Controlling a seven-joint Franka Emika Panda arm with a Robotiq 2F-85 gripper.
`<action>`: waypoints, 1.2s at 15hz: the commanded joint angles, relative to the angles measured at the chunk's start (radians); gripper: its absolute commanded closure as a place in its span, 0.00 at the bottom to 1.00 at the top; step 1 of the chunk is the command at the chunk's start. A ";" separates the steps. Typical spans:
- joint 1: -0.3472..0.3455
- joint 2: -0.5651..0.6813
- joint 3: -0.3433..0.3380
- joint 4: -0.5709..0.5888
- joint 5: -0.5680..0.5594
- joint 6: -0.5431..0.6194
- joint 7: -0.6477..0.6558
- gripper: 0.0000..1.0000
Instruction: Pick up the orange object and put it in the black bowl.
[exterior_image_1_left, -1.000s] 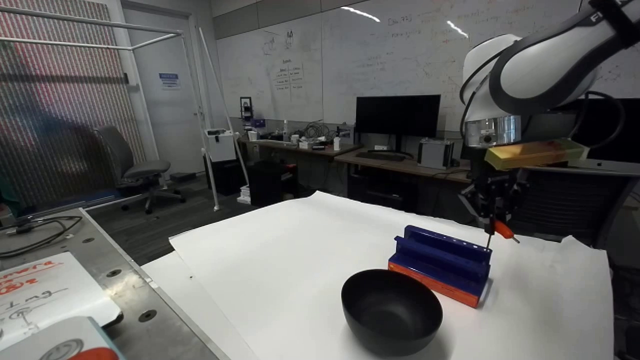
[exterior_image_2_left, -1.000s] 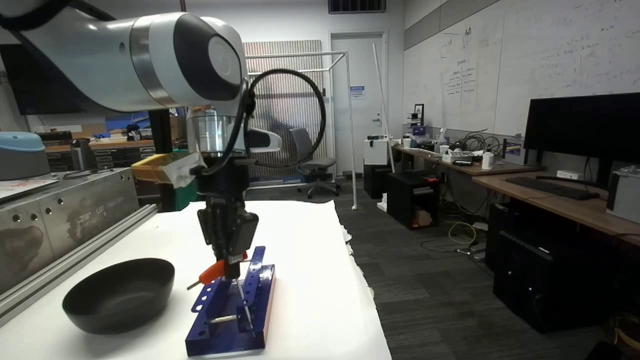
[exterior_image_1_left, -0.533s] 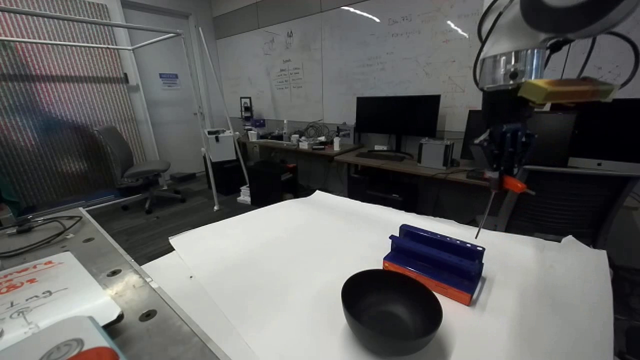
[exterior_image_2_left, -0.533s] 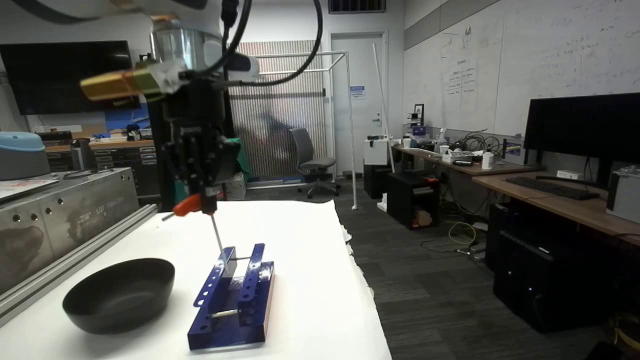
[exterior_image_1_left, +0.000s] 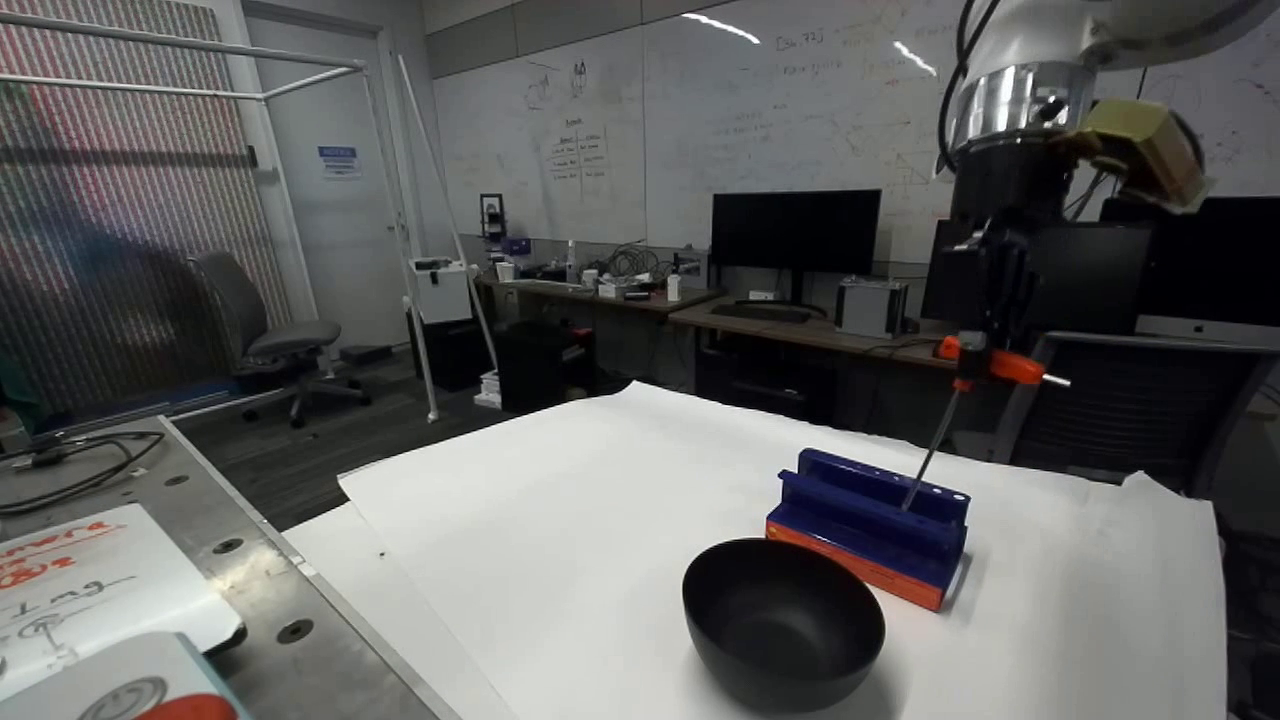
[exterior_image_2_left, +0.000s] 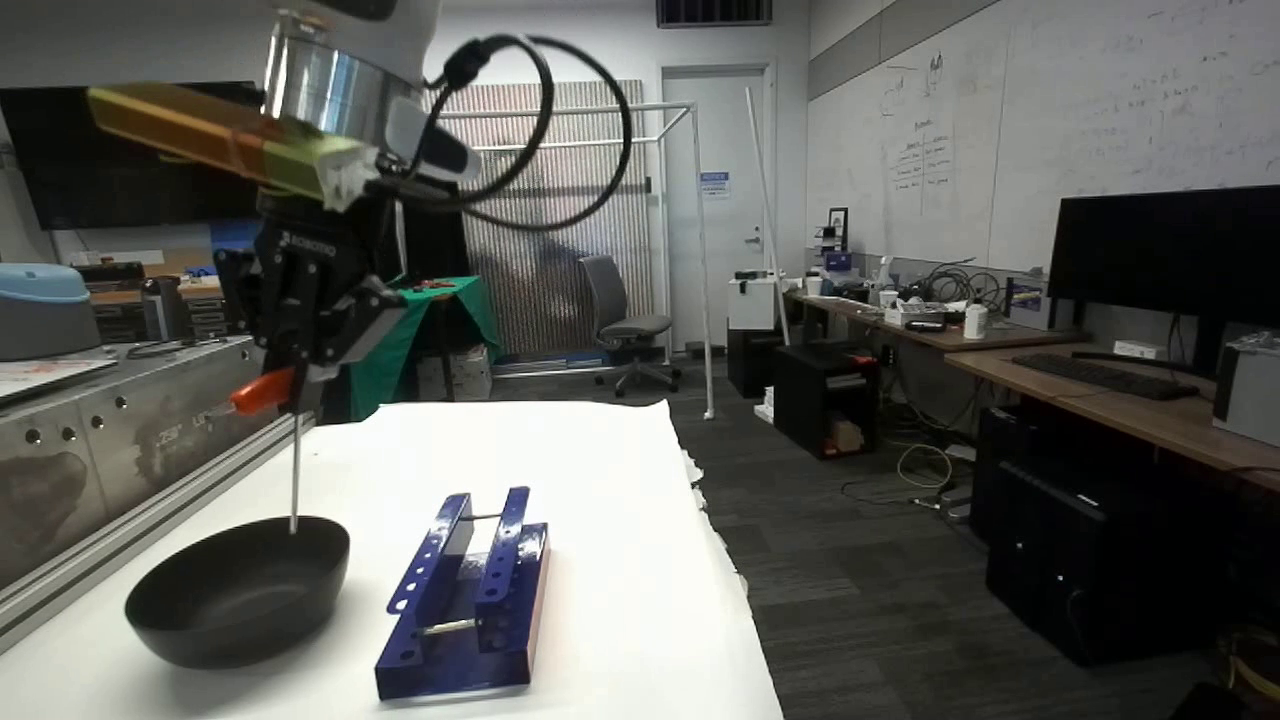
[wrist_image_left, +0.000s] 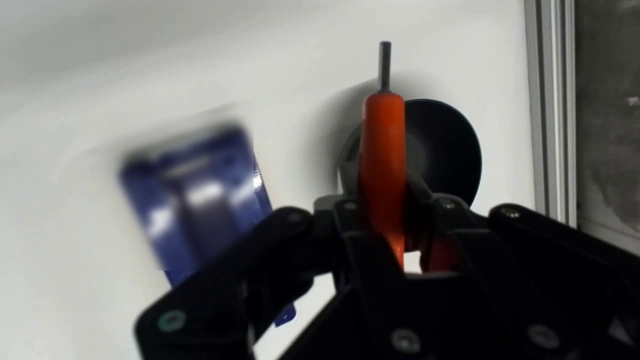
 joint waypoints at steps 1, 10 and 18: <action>0.034 0.116 -0.024 -0.006 0.133 0.035 -0.204 0.93; 0.040 0.285 0.037 -0.030 0.306 0.202 -0.510 0.93; 0.013 0.341 0.055 -0.026 0.296 0.284 -0.568 0.91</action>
